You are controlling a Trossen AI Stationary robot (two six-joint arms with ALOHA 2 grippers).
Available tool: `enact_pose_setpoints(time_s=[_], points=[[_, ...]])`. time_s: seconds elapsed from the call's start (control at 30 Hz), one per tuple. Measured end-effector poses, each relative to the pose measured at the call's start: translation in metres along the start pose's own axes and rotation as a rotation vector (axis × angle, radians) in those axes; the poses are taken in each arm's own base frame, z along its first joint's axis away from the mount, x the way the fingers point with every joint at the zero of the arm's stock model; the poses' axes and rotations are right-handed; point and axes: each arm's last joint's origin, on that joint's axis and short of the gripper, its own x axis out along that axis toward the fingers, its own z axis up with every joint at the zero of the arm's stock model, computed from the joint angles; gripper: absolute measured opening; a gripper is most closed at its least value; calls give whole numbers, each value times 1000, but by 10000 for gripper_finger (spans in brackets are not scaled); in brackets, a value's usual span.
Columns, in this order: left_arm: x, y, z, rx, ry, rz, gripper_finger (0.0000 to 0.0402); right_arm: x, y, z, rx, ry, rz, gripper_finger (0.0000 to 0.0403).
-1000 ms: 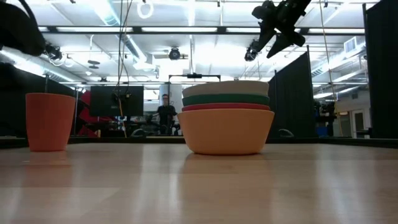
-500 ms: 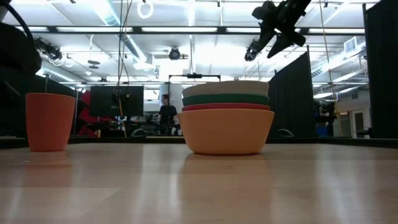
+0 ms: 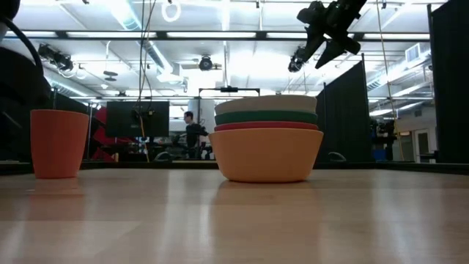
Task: Nest bowls inside each other
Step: Stack the pink transparent bowl on top of the white bowl
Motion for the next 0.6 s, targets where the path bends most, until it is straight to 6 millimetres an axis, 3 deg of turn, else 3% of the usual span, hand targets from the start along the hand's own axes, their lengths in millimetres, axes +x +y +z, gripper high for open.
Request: enact_pose_setpoints(time_s=[0.17, 0.3, 0.4, 0.6], points=[[-10, -7, 6, -15, 9, -10, 1, 0, -1, 0, -3, -10, -26, 217], [-33, -20, 23, -5, -27, -11, 0, 0, -3, 1, -4, -12, -34, 210], [-61, -30, 41, 11, -105, 13, 0, 0, -3, 1, -6, -12, -36, 206], [-96, -32, 91, 61, -225, 63, 0, 1, -5, 2, -28, -12, -40, 202]])
